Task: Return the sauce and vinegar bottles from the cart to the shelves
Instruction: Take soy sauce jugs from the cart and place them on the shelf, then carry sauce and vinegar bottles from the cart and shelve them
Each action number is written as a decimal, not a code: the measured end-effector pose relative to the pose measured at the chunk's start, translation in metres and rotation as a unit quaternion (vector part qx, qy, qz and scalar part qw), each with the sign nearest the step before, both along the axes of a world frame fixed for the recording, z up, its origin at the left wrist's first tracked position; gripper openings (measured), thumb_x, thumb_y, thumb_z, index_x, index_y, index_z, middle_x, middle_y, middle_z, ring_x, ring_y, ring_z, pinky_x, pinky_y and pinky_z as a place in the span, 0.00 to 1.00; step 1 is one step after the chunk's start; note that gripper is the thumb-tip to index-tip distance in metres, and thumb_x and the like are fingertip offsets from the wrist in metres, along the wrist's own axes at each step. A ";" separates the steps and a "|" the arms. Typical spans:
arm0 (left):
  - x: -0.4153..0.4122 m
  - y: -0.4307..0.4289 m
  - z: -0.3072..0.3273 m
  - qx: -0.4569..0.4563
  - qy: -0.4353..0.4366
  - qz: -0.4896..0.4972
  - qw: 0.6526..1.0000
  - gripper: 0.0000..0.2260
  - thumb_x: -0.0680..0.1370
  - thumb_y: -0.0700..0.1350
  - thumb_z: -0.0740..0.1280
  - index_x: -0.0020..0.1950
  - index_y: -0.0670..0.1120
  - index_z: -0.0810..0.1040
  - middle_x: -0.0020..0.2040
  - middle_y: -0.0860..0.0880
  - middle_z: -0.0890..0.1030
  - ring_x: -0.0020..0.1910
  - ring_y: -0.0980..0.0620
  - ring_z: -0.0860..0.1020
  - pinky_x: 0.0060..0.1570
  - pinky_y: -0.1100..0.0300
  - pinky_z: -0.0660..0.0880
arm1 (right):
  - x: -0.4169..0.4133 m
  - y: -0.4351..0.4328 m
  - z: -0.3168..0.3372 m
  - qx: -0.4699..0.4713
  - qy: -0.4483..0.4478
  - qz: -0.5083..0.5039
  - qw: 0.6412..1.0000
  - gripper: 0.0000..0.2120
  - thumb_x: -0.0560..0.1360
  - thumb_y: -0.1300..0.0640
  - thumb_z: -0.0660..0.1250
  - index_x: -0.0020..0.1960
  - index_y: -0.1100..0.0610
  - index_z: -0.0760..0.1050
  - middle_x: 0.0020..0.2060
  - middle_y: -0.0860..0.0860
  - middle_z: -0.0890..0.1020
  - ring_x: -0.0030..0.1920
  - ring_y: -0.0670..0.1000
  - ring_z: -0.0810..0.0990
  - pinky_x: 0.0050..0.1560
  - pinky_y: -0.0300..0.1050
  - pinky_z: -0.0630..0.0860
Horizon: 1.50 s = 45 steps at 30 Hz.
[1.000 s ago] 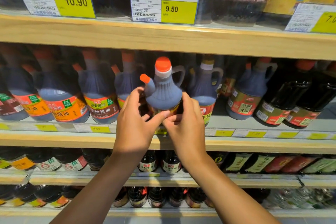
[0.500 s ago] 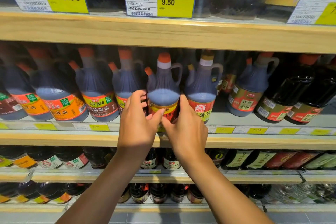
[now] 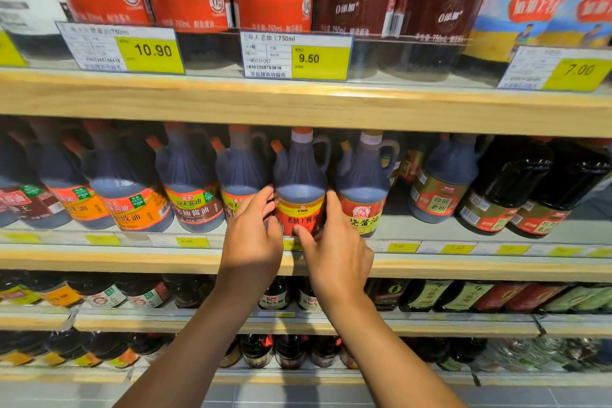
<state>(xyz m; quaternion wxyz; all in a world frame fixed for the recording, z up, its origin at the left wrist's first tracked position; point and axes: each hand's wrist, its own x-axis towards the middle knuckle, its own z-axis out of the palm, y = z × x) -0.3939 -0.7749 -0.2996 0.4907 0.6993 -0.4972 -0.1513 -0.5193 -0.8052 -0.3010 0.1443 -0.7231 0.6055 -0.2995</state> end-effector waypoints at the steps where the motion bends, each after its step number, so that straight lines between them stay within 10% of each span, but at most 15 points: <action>1: -0.001 0.001 0.000 0.008 0.003 -0.005 1.000 0.24 0.81 0.34 0.61 0.78 0.43 0.66 0.72 0.47 0.74 0.69 0.56 0.73 0.71 0.53 0.71 | 0.000 0.001 0.002 0.009 -0.001 -0.001 1.000 0.35 0.77 0.40 0.68 0.77 0.43 0.54 0.62 0.45 0.81 0.61 0.53 0.80 0.53 0.53 0.75; 13: -0.014 0.052 0.056 0.111 -0.106 -0.042 0.987 0.31 0.79 0.43 0.68 0.80 0.50 0.61 0.75 0.53 0.66 0.71 0.53 0.70 0.70 0.53 0.70 | -0.048 0.035 0.059 0.062 0.069 0.127 0.988 0.34 0.77 0.46 0.69 0.77 0.46 0.56 0.71 0.46 0.68 0.65 0.54 0.77 0.53 0.52 0.78; 26: 0.019 0.185 0.161 0.165 -0.357 0.053 0.918 0.30 0.80 0.57 0.64 0.80 0.58 0.55 0.82 0.53 0.52 0.82 0.50 0.45 0.79 0.45 0.53 | -0.086 0.084 0.188 -0.136 0.291 0.293 0.900 0.42 0.73 0.44 0.72 0.80 0.50 0.56 0.80 0.56 0.57 0.77 0.59 0.63 0.70 0.56 0.71; 39: 0.144 0.379 0.199 0.241 -0.372 0.255 0.859 0.35 0.80 0.60 0.63 0.81 0.58 0.48 0.83 0.51 0.47 0.82 0.46 0.44 0.79 0.41 0.48 | 0.097 0.172 0.234 -0.246 0.190 0.474 0.824 0.43 0.68 0.48 0.78 0.78 0.56 0.65 0.77 0.61 0.63 0.73 0.65 0.68 0.68 0.63 0.71; 45: 0.215 0.475 0.193 0.244 -0.355 0.346 0.833 0.36 0.74 0.61 0.72 0.78 0.54 0.63 0.80 0.48 0.62 0.81 0.45 0.57 0.77 0.40 0.59 | 0.219 0.239 0.238 -0.248 0.120 0.534 0.799 0.42 0.70 0.46 0.76 0.79 0.55 0.63 0.77 0.59 0.63 0.74 0.64 0.66 0.68 0.63 0.70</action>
